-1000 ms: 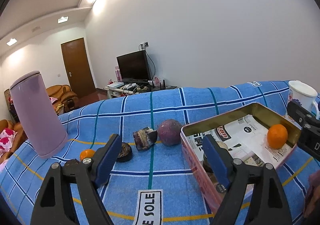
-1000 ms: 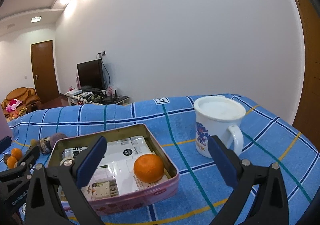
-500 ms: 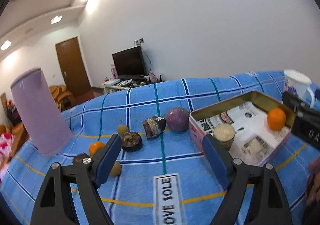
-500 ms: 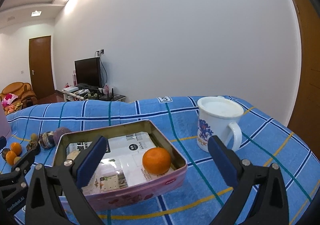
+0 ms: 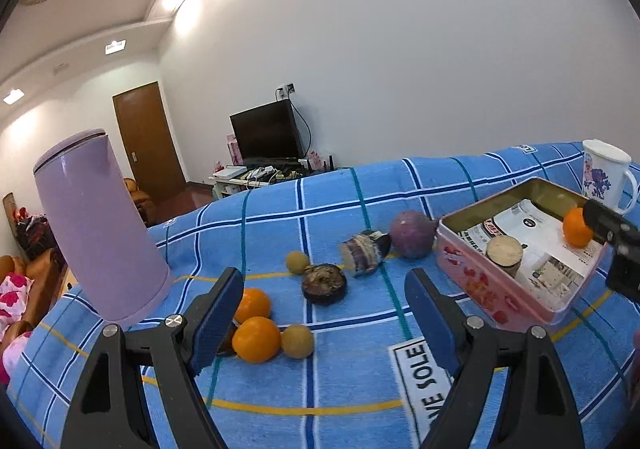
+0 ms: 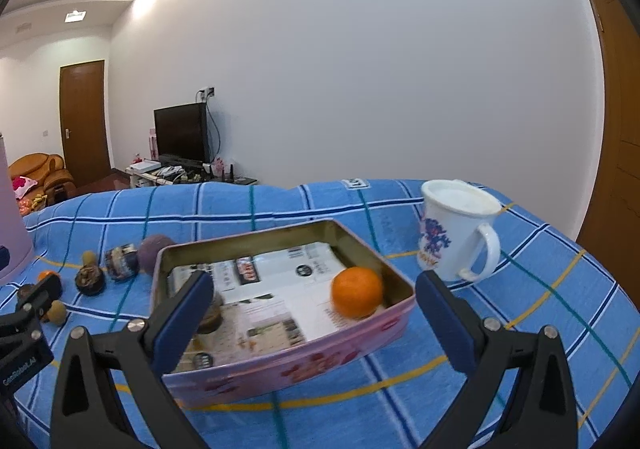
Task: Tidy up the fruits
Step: 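Move both tools back toward the remaining fruits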
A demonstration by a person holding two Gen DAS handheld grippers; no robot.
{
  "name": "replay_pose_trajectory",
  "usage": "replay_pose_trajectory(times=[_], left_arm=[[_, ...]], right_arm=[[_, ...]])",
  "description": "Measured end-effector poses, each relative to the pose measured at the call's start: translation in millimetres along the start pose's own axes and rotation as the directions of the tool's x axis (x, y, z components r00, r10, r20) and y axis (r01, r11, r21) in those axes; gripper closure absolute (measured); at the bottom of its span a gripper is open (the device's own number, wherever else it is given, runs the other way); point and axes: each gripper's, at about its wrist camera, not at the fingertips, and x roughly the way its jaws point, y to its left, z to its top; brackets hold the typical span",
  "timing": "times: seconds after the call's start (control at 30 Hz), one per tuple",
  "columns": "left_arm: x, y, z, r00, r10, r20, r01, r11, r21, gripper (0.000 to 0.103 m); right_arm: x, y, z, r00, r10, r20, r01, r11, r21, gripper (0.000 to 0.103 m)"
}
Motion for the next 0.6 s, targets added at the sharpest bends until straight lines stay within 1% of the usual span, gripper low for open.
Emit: replay_pose_trajectory(times=[0.17, 0.33, 0.6], left_arm=[[1, 15, -2, 1.0, -0.005, -0.001, 0.005, 1.0, -0.023, 0.019], [8, 29, -3, 1.0, 0.019, -0.019, -0.019, 0.999, -0.043, 0.019], [9, 47, -6, 0.999, 0.041, -0.02, -0.042, 0.999, -0.03, 0.019]], right_arm=[[-4, 22, -2, 1.0, 0.011, -0.012, -0.011, 1.0, -0.021, 0.0], [-5, 37, -3, 1.0, 0.023, -0.02, -0.023, 0.999, -0.03, 0.0], [-1, 69, -5, 0.994, 0.081, -0.073, -0.082, 0.997, -0.008, 0.0]])
